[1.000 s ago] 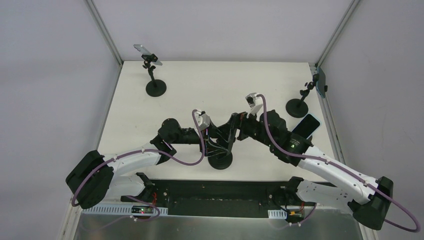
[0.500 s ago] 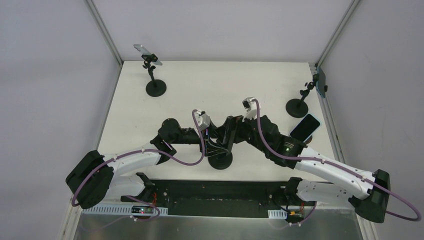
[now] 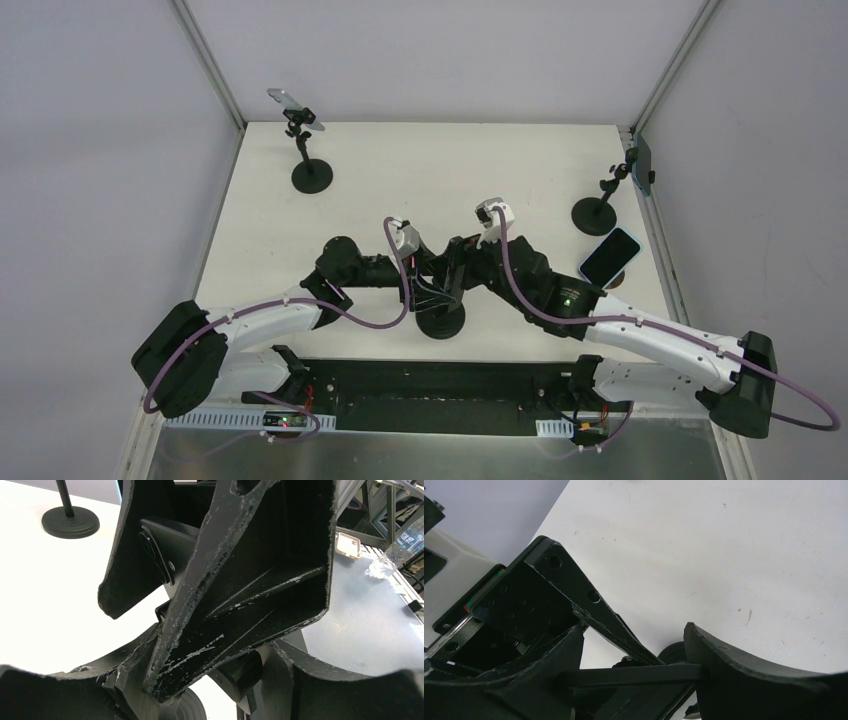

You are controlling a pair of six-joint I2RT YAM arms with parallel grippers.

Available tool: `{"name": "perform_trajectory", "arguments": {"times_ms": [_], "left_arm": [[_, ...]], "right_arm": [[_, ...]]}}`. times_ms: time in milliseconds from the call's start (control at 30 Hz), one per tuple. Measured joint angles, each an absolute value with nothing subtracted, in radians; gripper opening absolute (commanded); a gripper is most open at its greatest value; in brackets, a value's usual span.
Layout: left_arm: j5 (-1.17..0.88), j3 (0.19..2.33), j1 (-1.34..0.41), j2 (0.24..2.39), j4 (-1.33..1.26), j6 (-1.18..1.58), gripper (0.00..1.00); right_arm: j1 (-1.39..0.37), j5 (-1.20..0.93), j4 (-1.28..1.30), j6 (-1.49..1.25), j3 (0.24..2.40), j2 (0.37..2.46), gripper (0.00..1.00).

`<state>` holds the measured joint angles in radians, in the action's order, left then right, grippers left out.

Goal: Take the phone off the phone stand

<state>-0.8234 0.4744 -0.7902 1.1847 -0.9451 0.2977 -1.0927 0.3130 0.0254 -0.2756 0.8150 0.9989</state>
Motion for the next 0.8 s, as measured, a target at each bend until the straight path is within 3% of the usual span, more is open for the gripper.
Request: {"name": "perform_trajectory", "arguments": {"times_ms": [200,800], "left_arm": [[-0.812,0.476,-0.783,1.185,-0.944,0.305,0.0],[-0.723,0.482,-0.763,1.185,-0.927,0.299,0.0]], "right_arm": [[-1.057,0.286,-0.089,-0.201,0.769,1.004,0.0],[-0.809,-0.152,-0.379,-0.11,0.692,1.095,0.0]]}}
